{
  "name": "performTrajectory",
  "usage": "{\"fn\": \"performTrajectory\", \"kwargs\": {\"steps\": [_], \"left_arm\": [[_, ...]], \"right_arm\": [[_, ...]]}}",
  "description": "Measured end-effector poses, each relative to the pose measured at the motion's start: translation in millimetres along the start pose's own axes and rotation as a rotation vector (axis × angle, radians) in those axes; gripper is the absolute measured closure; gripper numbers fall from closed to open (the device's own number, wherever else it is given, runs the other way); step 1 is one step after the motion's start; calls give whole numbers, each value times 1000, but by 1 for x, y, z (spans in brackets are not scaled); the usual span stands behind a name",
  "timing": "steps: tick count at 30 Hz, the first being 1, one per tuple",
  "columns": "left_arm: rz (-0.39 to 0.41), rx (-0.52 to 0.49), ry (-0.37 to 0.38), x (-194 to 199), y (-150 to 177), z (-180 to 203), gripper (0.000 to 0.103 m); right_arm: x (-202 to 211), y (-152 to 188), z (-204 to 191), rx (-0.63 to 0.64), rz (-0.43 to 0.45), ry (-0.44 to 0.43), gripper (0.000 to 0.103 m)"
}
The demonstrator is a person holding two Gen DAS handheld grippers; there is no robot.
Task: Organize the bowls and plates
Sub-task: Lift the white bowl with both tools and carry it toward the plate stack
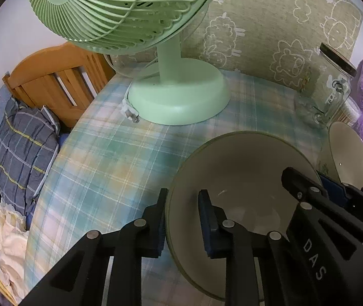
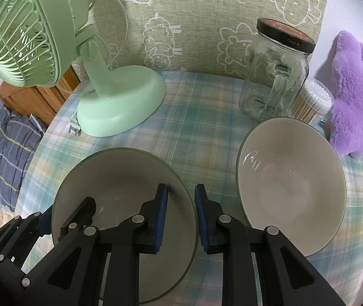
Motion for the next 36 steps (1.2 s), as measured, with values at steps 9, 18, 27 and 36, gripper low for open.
{"fn": "performTrajectory", "kwargs": {"steps": [9, 18, 27, 36], "left_arm": [[-16, -18, 2, 12, 13, 0, 82], [-29, -65, 38, 36, 45, 6, 82], [-19, -142, 95, 72, 72, 14, 82], [17, -215, 138, 124, 95, 14, 82]], "right_arm": [[17, 14, -2, 13, 0, 9, 80], [41, 47, 5, -30, -16, 38, 80], [80, 87, 14, -109, -15, 91, 80], [139, 122, 15, -184, 27, 133, 80]]}}
Point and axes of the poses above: each gripper's, at about its wrist camera, not at the fingertips, and x roughly against the way its jaws point, z to its right, y to its underside, the point moved 2 cm from there along -x, roughly the way its jaws point, and after that the axes turned 2 degrees about -z, right-handed, at the moved point
